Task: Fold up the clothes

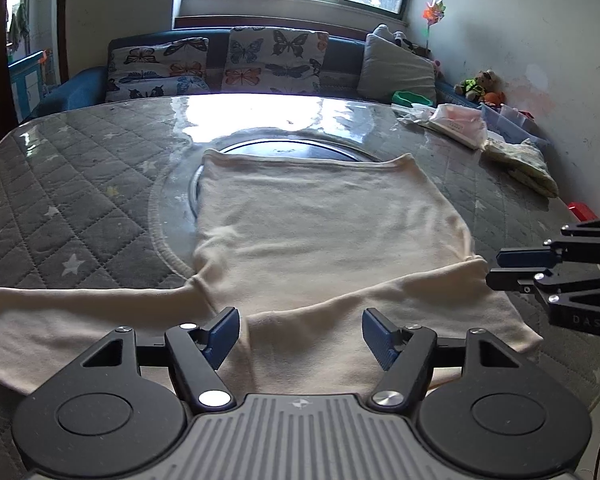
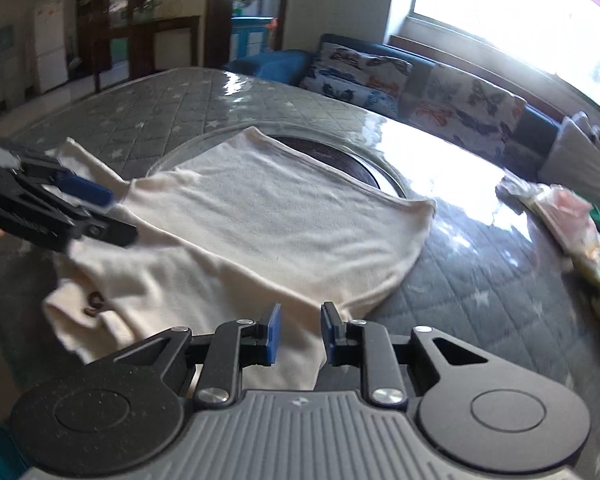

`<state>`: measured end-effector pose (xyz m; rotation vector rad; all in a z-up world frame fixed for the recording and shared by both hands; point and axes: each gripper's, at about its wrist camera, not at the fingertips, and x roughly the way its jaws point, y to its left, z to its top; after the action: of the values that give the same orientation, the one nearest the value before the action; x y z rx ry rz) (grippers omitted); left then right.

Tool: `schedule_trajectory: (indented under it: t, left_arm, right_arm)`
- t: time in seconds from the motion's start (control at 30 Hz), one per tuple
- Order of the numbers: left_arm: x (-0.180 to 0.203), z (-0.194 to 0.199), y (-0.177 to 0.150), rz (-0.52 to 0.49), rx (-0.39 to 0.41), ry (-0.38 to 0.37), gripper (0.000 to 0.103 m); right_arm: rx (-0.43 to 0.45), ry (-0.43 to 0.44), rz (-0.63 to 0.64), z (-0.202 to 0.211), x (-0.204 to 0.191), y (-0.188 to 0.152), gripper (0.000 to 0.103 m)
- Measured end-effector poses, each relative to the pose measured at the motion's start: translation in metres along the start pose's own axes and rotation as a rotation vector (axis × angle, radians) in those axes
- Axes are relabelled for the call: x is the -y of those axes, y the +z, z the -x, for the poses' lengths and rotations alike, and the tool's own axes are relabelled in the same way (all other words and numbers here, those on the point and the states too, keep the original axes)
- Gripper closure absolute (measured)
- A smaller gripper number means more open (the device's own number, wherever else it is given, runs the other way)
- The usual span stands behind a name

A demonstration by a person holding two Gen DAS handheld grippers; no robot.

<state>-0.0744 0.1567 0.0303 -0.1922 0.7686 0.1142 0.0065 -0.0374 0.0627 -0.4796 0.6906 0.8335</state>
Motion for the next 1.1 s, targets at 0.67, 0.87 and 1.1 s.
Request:
schedule_trajectory:
  t: [0.67, 0.87, 1.1]
  left_arm:
    - [-0.067, -0.01, -0.002, 0.104, -0.047, 0.149, 0.031]
    - [-0.067, -0.015, -0.003, 0.083, -0.05, 0.185, 0.031]
    - [-0.062, -0.015, 0.0, 0.075, -0.05, 0.198, 0.03]
  right_arm:
    - [-0.093, 0.286, 0.194, -0.043, 0.044, 0.013, 0.097]
    - [-0.099, 0.256, 0.223, -0.026, 0.05, 0.006, 0.1]
    - [-0.117, 0.192, 0.176, -0.024, 0.067, -0.008, 0.102]
